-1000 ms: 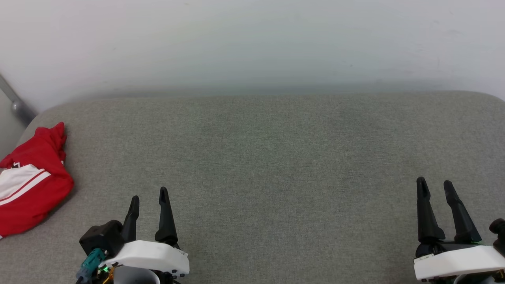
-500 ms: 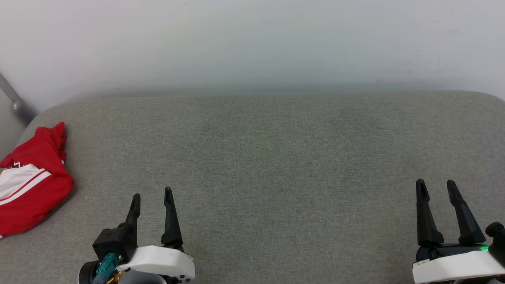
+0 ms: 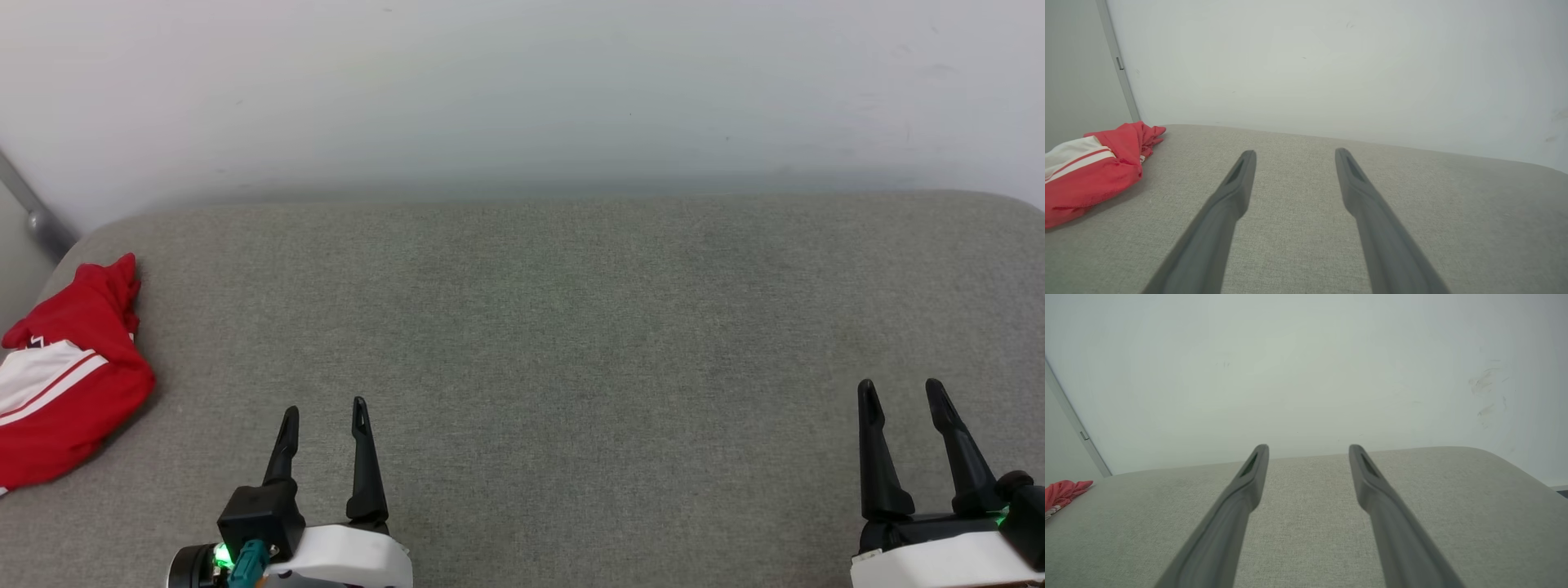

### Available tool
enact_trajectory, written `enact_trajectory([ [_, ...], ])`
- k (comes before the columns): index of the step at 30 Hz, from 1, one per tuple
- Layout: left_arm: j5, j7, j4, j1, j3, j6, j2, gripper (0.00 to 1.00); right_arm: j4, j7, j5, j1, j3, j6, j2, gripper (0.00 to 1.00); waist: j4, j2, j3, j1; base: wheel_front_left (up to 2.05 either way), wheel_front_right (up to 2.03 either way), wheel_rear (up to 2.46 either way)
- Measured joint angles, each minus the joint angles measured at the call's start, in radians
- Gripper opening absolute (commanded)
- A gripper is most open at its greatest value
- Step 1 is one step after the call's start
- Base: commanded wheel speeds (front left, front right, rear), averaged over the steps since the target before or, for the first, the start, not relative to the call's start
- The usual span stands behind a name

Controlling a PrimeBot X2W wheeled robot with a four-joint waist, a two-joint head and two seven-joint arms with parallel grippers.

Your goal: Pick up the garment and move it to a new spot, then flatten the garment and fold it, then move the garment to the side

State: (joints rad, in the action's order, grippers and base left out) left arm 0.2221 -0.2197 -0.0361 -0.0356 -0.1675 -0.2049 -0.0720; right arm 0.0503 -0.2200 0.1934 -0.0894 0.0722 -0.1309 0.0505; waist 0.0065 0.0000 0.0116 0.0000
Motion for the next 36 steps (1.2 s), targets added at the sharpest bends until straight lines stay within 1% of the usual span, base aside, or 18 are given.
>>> enact_trajectory([
  [17, -0.097, -0.030, -0.013, -0.018, 0.014, 0.026, 0.018, 1.00, 0.006, -0.027, -0.063, -0.020, -0.003, 0.000, 0.000, 1.00, 0.006, 0.0000, -0.002, 0.0000, 0.00, 0.00, 0.00],
  [25, -0.138, -0.043, -0.011, -0.022, 0.018, 0.029, 0.020, 1.00, 0.007, -0.043, -0.080, -0.034, -0.007, 0.000, 0.000, 1.00, 0.007, 0.0000, -0.001, 0.0000, 0.00, 0.00, 0.00],
  [32, -0.126, -0.043, -0.011, -0.023, 0.018, 0.030, 0.021, 1.00, -0.010, -0.043, -0.038, -0.035, -0.010, 0.000, 0.000, 1.00, 0.008, 0.0000, 0.002, 0.0000, 0.00, 0.00, 0.00],
  [36, -0.119, -0.043, -0.013, -0.023, 0.018, 0.029, 0.021, 1.00, -0.015, -0.043, -0.035, -0.035, -0.012, 0.000, 0.000, 1.00, 0.010, 0.0000, 0.004, 0.0000, 0.00, 0.00, 0.00],
])
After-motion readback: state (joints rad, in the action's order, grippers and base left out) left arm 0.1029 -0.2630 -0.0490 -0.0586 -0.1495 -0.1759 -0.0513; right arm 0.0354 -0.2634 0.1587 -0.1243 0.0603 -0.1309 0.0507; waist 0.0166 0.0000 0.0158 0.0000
